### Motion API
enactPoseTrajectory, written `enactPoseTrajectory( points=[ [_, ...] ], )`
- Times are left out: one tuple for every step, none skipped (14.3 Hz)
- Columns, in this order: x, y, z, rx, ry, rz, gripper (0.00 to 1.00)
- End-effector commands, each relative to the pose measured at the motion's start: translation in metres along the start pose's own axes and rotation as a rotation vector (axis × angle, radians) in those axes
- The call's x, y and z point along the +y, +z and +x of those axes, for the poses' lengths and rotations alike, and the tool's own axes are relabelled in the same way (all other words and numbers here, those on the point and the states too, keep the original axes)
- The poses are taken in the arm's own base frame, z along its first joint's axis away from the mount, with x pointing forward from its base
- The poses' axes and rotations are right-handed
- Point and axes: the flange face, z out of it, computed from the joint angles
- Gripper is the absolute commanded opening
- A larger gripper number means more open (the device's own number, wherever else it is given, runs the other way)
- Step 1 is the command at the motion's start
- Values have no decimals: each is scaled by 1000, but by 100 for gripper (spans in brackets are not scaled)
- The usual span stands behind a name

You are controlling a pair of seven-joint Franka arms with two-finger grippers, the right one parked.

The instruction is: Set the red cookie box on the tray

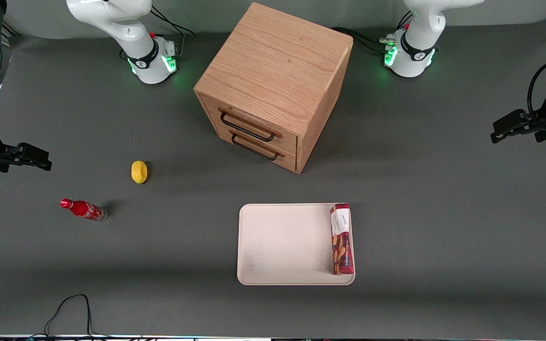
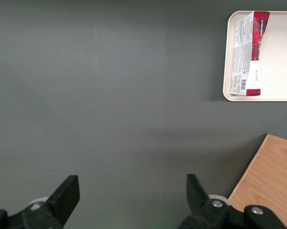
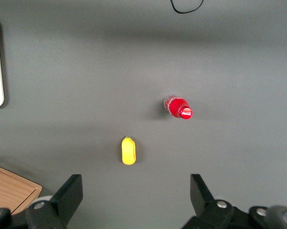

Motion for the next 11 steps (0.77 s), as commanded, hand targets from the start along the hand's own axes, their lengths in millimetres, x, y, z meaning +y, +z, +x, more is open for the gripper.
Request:
enactPoseTrajectory(
  points=[
    [4,-6,-4,-7,29,3,100],
    [7,-6,-4,-7,36,3,100],
    [11,-5,-5,-9,46,5,100],
    [13,-5,-5,-9,47,5,100],
    [15,-5,-5,-9,50,5,100],
    [12,-5,-5,-11,44,6,100],
    [9,-4,-5,-12,42,8,100],
    [2,-2,-6,-28,32,6,100],
    [-1,0,-9,-60,30,8,100],
    [-2,2,-10,-76,42,8,100],
    [-3,3,-11,-82,44,9,100]
  ],
)
